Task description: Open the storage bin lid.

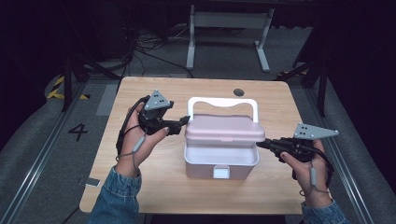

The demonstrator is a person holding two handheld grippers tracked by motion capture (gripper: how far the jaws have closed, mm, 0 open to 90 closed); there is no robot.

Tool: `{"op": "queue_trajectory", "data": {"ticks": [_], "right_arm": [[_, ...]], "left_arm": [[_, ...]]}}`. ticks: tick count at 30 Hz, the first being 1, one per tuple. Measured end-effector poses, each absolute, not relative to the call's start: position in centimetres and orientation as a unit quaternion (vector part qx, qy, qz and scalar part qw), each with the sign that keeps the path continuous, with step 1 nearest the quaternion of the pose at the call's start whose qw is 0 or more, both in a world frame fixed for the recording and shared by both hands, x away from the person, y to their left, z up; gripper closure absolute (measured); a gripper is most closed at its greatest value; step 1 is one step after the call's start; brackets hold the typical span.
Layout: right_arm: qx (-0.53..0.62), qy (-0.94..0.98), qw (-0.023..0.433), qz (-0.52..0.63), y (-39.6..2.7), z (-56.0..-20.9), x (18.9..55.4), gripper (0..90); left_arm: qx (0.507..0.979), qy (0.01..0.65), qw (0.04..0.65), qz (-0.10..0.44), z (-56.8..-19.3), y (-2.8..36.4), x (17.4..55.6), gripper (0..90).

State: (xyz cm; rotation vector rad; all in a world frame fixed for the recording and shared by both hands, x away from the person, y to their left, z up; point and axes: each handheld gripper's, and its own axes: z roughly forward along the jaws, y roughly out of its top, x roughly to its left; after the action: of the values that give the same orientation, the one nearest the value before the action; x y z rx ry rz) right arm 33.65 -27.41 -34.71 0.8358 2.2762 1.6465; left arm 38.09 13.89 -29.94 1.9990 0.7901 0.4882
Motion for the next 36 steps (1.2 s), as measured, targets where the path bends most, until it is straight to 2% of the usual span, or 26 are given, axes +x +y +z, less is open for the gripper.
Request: {"op": "queue_trajectory", "data": {"ticks": [9, 13, 23, 28, 36], "right_arm": [[0.289, 0.764, 0.101, 0.568, -27.6, -34.4, 33.4, 90.0], [0.290, 0.763, 0.111, 0.566, -27.5, -34.3, 33.3, 90.0], [0.298, 0.753, 0.131, 0.571, -27.3, -33.6, 33.4, 90.0], [0.302, 0.746, 0.132, 0.579, -27.3, -33.5, 33.5, 90.0], [0.301, 0.743, 0.150, 0.578, -27.2, -33.2, 33.8, 90.0]], "left_arm": [[0.822, 0.311, 0.439, 0.188, -29.5, 15.8, 36.2, 25.7], [0.830, 0.289, 0.451, 0.155, -30.1, 16.4, 36.1, 25.8], [0.855, 0.263, 0.421, 0.150, -30.9, 14.7, 35.9, 25.3], [0.848, 0.269, 0.430, 0.155, -31.5, 13.3, 36.3, 25.4], [0.811, 0.268, 0.484, 0.188, -32.1, 11.5, 36.9, 25.8]]}}
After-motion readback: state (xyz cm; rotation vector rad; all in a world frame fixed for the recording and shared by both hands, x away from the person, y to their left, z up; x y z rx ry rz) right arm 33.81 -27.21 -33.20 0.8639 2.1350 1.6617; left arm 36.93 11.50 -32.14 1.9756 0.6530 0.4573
